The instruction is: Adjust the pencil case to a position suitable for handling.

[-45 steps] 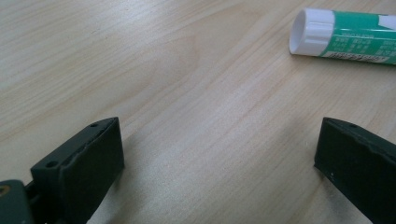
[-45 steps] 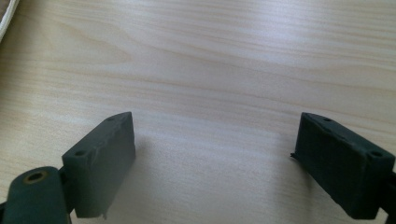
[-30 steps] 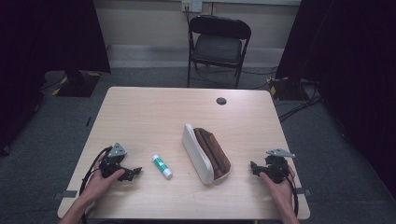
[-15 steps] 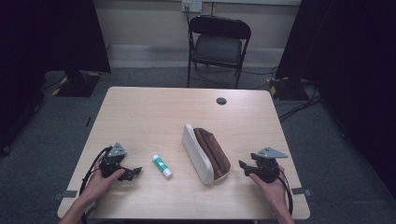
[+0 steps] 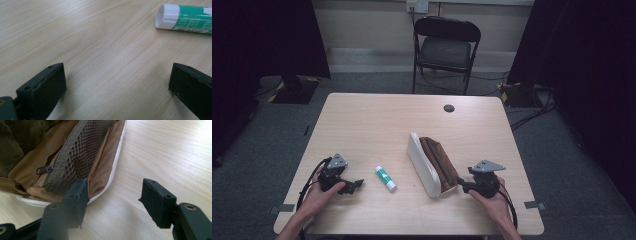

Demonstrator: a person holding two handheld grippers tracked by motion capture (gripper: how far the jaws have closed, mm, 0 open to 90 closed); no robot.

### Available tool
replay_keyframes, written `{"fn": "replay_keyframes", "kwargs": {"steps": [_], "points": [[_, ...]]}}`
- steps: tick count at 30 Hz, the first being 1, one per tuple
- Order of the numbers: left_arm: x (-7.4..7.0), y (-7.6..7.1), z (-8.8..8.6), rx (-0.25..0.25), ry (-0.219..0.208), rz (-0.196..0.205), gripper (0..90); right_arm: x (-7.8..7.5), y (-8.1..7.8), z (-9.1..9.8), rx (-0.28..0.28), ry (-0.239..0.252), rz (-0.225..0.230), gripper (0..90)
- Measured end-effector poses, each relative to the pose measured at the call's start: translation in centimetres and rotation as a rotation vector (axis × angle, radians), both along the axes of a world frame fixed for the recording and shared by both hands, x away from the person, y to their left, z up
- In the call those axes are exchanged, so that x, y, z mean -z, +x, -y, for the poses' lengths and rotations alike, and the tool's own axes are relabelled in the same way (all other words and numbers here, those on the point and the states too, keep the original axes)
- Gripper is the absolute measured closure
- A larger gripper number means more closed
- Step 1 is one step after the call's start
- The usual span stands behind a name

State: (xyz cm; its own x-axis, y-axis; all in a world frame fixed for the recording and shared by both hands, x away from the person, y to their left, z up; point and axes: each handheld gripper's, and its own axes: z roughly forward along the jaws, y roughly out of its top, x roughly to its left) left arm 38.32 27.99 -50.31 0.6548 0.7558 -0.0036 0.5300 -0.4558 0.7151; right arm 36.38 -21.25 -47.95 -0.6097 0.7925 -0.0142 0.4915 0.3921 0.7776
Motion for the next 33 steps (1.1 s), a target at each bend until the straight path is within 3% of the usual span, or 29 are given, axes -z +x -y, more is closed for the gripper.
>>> {"fn": "replay_keyframes", "kwargs": {"steps": [6,15,23,33], "points": [[0.0,0.0,0.0,0.0,0.0,-0.001,0.6,0.1,-0.5,-0.3,-0.031,-0.003,-0.017,38.1],[0.0,0.0,0.0,0.0,-0.001,0.001,0.6,0.1,-2.3,-1.3,-0.069,-0.015,-0.009,35.9],[0.0,0.1,0.0,0.001,-0.002,-0.001,0.1,-0.1,-3.4,-2.8,-0.151,-0.013,-0.017,35.0],[0.0,0.1,0.0,0.002,-0.002,-0.001,0.1,-0.5,-4.2,-4.6,-0.212,0.003,-0.01,36.3]]}}
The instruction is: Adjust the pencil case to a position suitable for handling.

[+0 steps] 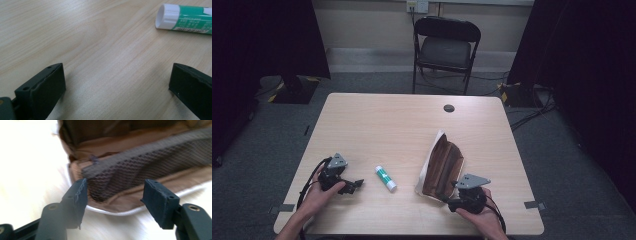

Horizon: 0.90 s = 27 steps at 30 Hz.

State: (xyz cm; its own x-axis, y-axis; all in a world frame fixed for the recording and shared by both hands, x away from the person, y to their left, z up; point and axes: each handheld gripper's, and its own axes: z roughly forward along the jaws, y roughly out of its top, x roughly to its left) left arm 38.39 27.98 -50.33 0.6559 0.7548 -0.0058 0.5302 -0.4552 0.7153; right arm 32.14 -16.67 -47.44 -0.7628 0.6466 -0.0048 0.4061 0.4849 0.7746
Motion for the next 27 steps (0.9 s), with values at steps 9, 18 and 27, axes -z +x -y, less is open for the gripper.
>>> {"fn": "replay_keyframes", "kwargs": {"steps": [9,18,27], "points": [[0.0,0.0,0.0,0.0,0.0,0.0,0.1,0.2,0.1,-2.6,-0.048,0.01,-0.007,36.0],[0.0,0.0,0.0,0.0,0.0,0.0,0.1,0.4,1.1,-4.8,-0.054,0.017,-0.016,36.4],[0.0,0.0,0.0,0.0,0.001,0.0,0.1,0.3,1.8,-7.2,-0.078,0.025,-0.016,37.3]]}}
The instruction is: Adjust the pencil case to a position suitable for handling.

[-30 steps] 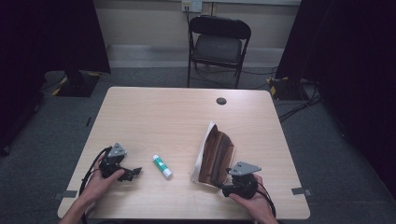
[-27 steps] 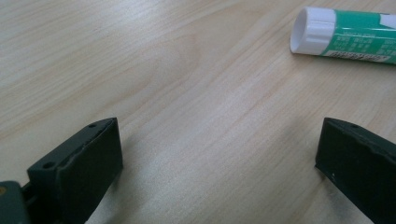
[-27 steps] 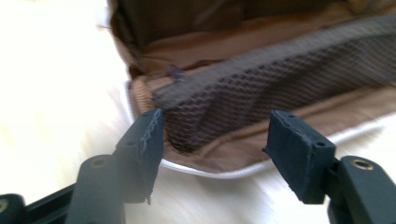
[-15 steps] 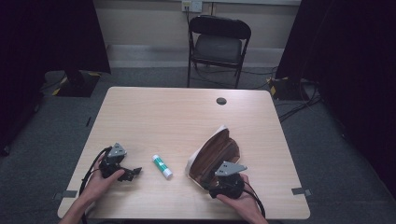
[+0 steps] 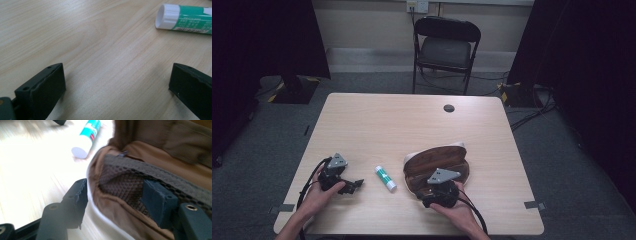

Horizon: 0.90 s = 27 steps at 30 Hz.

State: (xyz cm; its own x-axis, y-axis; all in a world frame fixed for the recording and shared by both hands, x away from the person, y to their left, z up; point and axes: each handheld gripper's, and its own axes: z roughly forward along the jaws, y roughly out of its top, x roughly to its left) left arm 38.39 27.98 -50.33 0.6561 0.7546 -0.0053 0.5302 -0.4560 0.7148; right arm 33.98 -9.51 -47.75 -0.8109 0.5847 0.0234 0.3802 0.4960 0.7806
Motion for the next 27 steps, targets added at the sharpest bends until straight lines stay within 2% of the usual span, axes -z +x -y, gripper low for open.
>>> {"fn": "replay_keyframes", "kwargs": {"steps": [3,6,10,11,12,13,14,17,18,20,22,27], "points": [[0.0,0.0,0.0,0.0,0.0,0.0,0.1,-0.8,-0.1,0.0,-0.016,-0.001,0.006,36.3],[0.0,0.0,0.0,0.0,-0.001,0.0,0.1,-2.1,-0.1,1.5,0.012,0.021,0.024,37.0],[0.0,0.0,0.0,0.0,-0.001,0.0,0.1,-3.3,0.1,5.1,0.11,0.048,0.052,37.1],[0.0,0.0,0.0,0.0,0.0,0.0,0.1,-3.7,0.5,7.5,0.184,0.059,0.063,36.3],[0.0,0.0,0.0,-0.001,0.0,0.0,0.1,-3.9,0.6,8.3,0.209,0.058,0.067,35.6],[0.0,0.0,0.0,0.0,0.0,0.0,0.1,-3.9,0.6,8.3,0.209,0.058,0.067,35.6],[0.0,0.0,0.0,0.0,0.0,0.0,0.1,-4.0,0.8,9.3,0.234,0.057,0.078,34.9],[0.0,0.0,0.0,-0.001,-0.001,0.0,0.0,-4.1,1.8,12.2,0.329,0.057,0.102,30.8],[0.0,0.1,0.0,-0.001,0.002,0.001,0.0,-3.9,2.7,13.4,0.359,0.075,0.101,30.2],[0.0,0.1,0.0,-0.001,0.003,0.001,0.0,-3.8,3.2,13.6,0.364,0.077,0.097,29.3],[0.0,0.1,0.0,-0.002,0.006,0.003,0.0,-3.2,4.5,13.7,0.355,0.075,0.087,29.2],[0.0,0.1,0.0,-0.002,0.003,0.001,0.0,-1.2,7.0,12.2,0.348,0.034,0.039,31.1]]}}
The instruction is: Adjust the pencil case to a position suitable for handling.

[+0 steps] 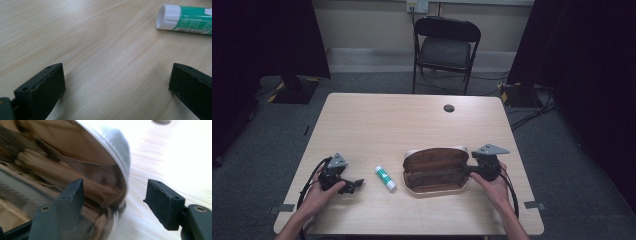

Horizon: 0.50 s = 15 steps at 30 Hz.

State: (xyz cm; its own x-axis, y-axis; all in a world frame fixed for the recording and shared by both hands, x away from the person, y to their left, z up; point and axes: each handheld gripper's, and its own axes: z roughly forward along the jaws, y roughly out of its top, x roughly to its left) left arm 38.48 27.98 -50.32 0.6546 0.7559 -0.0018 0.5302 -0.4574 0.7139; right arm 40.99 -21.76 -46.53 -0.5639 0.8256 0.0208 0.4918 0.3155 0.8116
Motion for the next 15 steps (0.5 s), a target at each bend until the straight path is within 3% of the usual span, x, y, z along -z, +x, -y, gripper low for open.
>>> {"fn": "replay_keyframes", "kwargs": {"steps": [5,10,15], "points": [[0.0,0.0,0.0,0.0,0.0,0.0,0.0,0.9,1.0,-0.7,-0.017,-0.006,-0.025,34.6],[0.0,0.0,0.0,0.0,0.0,0.0,0.0,1.4,0.5,-1.2,-0.051,-0.013,-0.041,36.0],[0.0,0.0,0.0,0.0,0.0,0.0,0.0,1.5,-0.1,-1.1,-0.052,-0.024,-0.027,36.7]]}}
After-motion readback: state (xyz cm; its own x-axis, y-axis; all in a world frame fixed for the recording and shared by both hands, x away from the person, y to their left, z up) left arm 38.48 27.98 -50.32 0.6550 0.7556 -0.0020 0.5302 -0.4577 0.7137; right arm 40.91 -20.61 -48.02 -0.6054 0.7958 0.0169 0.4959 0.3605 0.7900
